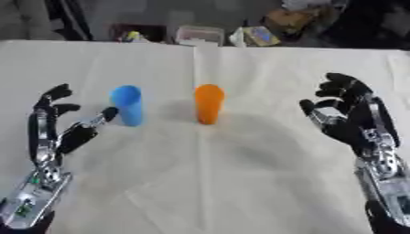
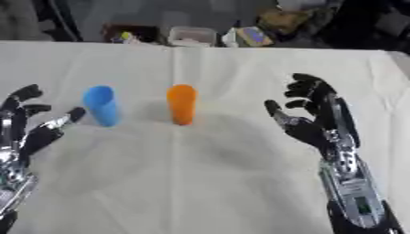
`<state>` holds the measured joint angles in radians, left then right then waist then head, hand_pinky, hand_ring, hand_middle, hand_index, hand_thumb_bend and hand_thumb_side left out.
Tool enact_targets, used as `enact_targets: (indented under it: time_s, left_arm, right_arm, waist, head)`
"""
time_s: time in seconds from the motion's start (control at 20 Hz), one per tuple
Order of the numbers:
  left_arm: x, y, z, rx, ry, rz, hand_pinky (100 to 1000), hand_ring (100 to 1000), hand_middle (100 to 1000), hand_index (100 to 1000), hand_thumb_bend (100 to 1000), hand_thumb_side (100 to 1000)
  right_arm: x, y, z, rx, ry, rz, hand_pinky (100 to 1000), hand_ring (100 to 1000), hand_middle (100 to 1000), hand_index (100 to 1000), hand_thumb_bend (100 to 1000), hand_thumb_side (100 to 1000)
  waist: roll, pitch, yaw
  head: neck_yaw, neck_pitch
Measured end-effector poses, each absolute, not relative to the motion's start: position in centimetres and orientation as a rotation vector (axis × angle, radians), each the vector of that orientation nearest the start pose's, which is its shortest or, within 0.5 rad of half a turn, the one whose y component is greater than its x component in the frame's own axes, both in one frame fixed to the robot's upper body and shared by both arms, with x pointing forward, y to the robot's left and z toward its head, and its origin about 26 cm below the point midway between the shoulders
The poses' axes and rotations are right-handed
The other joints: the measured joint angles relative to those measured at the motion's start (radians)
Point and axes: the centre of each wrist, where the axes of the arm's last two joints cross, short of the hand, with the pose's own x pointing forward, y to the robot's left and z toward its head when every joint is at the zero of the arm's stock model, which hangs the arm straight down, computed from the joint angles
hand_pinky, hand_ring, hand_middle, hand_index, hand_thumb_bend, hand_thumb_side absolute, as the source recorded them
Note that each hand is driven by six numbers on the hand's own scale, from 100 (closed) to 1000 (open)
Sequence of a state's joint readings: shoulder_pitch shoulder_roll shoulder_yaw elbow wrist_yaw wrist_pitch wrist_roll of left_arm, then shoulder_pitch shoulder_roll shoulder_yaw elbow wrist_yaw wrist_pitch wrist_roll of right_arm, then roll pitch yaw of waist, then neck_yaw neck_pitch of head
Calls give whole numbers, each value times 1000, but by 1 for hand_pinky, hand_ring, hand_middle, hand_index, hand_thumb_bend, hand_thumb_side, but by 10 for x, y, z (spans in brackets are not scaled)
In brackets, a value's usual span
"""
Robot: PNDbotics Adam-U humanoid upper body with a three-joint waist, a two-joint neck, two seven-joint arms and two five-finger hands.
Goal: Pour the contents of one cup into another cup.
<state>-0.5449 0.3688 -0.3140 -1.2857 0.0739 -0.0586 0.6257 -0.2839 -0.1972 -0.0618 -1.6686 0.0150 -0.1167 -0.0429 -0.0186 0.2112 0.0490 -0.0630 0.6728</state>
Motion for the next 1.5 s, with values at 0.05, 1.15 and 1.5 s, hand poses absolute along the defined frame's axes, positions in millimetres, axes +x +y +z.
enact_targets:
  time_s: [0.05,1.15,1.5]
  left_arm:
    - [401,228,86,479,-1908,-37,810,589,698,800,1000,287]
    - [430,225,94,456,-1898,-149,771,536,645,792,1000,257]
    - [433,217,91,408,-1893,-161,768,529,636,784,1000,256]
  right_arm:
    - [339,-272,109,-169,-2066,152,577,658,617,774,525,116]
    - [340,-265,109,-133,-2072,185,576,657,617,775,518,124]
    - [340,-264,109,-131,-2073,185,576,657,618,775,516,126]
  waist:
    - [-1,1,-4]
    - [-9,26,-49]
    - [-9,31,-57]
  head:
    - [0,-1]
    - [16,-11]
    - [19,-14]
